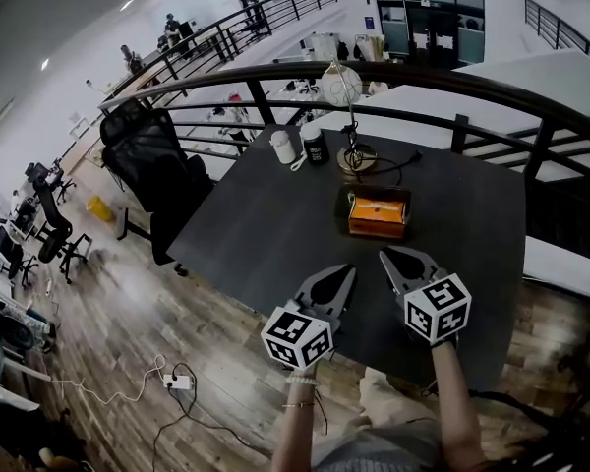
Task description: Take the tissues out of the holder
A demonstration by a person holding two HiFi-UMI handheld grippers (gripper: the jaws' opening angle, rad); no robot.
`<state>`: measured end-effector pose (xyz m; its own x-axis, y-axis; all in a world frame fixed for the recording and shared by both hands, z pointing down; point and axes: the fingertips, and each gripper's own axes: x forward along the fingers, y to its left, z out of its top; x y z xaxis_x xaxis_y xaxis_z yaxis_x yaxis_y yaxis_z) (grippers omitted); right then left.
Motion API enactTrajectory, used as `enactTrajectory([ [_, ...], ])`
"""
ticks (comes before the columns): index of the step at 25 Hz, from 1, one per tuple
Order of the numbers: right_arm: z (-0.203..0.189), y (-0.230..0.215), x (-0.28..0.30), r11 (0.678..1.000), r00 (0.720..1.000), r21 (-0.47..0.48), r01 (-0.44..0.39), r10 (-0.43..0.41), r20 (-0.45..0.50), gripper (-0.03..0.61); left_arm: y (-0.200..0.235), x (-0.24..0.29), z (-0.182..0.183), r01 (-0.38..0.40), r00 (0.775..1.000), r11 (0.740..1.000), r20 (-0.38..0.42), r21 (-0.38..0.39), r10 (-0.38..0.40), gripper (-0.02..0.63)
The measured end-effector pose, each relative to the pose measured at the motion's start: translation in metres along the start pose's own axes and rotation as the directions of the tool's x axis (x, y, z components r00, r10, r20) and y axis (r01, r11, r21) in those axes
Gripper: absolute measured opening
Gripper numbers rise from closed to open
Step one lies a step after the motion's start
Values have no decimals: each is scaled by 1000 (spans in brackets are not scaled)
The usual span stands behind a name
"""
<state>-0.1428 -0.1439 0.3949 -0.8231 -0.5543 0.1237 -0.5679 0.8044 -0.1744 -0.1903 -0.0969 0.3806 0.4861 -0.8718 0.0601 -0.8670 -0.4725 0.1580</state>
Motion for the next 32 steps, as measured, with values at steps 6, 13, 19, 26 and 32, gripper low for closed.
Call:
enactTrajectory([
  [6,10,-20,33,999,999,-31,-7,5,-46,14,28,34,5,43,999,999,-31,-13,-44,8],
  [13,7,-48,55,997,993,-71,-18,10,-119,14,39,75,2,103,991,994,-80,-31,-105,8],
  [19,1,-71,64,990,979,-138,-8,-21,-204,15,46,97,-13,158,977,986,-137,-58,-165,8],
  [26,-9,-97,90,965,939,-257,-47,-45,-341,22,65,118,-32,207,957,973,-187,-106,-224,8],
  [32,-34,-114,124,958,875,-254,-131,-8,-483,106,93,129,-39,198,953,972,-207,-124,-221,8],
])
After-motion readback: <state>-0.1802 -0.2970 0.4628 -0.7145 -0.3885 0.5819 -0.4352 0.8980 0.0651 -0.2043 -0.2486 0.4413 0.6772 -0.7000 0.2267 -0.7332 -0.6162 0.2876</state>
